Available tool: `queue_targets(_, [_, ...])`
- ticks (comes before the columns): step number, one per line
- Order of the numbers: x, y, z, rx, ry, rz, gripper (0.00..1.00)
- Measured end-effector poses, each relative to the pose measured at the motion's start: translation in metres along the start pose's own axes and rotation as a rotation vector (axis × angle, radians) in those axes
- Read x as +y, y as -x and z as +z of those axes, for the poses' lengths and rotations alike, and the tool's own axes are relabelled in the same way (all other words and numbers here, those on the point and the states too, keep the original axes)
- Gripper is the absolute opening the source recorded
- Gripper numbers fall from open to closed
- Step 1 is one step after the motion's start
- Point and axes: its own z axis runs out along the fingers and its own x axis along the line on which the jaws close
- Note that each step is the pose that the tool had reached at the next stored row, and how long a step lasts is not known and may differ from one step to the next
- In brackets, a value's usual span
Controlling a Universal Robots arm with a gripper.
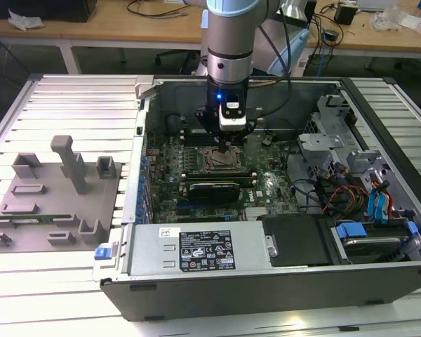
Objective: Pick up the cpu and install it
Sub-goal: 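Install the first cpu locking lever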
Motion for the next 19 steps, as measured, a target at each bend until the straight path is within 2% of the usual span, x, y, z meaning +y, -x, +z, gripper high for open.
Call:
queue_targets(2, [0.0001,0.0,0.0001,-0.0005,0.0011,-0.016,0.11])
queue_targets(18, [0.0001,-0.0001,0.0025,-0.0164,0.0233,-0.377,0.11])
queue_targets(19, [0.0002,-0.0002,0.0026,-0.0167,0.0237,-0.381,0.11])
